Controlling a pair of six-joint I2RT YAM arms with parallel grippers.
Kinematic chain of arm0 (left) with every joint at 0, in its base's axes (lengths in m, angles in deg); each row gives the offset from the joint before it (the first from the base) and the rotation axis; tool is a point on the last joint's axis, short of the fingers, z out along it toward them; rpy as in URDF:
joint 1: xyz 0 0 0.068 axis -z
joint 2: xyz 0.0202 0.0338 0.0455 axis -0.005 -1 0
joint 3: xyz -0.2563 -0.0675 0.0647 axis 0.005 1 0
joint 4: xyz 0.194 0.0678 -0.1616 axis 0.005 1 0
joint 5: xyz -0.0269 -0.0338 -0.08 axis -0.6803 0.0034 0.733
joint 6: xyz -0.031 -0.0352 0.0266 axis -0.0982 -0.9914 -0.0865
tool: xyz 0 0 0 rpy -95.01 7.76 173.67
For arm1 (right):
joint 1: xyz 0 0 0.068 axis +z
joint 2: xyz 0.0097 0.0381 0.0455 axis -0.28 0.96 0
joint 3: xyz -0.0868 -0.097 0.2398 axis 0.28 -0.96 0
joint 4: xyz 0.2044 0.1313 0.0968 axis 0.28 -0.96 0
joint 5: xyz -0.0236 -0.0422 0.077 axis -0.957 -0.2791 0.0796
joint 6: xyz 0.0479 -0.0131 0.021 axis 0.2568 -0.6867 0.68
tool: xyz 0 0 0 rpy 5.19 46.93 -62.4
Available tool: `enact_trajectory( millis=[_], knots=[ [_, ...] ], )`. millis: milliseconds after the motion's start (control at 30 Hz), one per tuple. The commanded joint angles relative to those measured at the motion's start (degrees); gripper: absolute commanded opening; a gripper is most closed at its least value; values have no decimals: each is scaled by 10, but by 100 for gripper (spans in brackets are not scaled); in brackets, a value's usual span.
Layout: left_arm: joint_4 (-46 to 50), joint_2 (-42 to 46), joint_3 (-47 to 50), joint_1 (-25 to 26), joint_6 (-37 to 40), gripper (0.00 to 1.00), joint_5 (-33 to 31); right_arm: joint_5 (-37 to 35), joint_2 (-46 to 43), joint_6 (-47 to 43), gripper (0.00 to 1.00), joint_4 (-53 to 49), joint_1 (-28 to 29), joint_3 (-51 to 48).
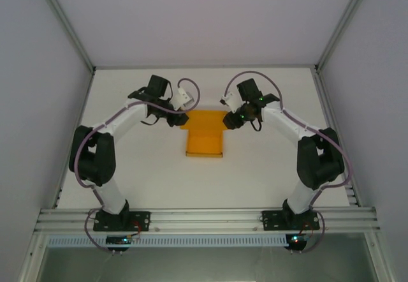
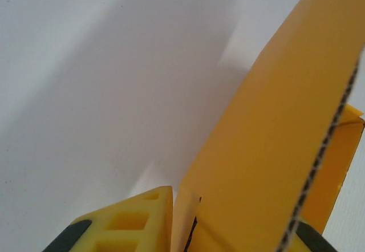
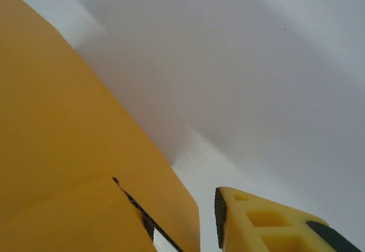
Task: Assemble paper box
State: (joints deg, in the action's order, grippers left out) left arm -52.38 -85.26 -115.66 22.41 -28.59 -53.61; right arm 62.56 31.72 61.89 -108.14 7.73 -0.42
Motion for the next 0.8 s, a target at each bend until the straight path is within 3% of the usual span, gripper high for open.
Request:
enact_trajectory(
  millis=[0,100,467,767],
  knots=[
    [26,-1,-9,10,10,19,-23,14,-3,-3,36,-5,3,6],
    [29,2,-8,16,10,19,-44,17,-6,-4,39,-5,3,9],
    [38,16,-6,20,5,19,-67,38,-9,-33,33,-12,10,10],
    [33,30,-2,37,-17,0,-85,24,-29,-56,6,-5,29,0]
  ],
)
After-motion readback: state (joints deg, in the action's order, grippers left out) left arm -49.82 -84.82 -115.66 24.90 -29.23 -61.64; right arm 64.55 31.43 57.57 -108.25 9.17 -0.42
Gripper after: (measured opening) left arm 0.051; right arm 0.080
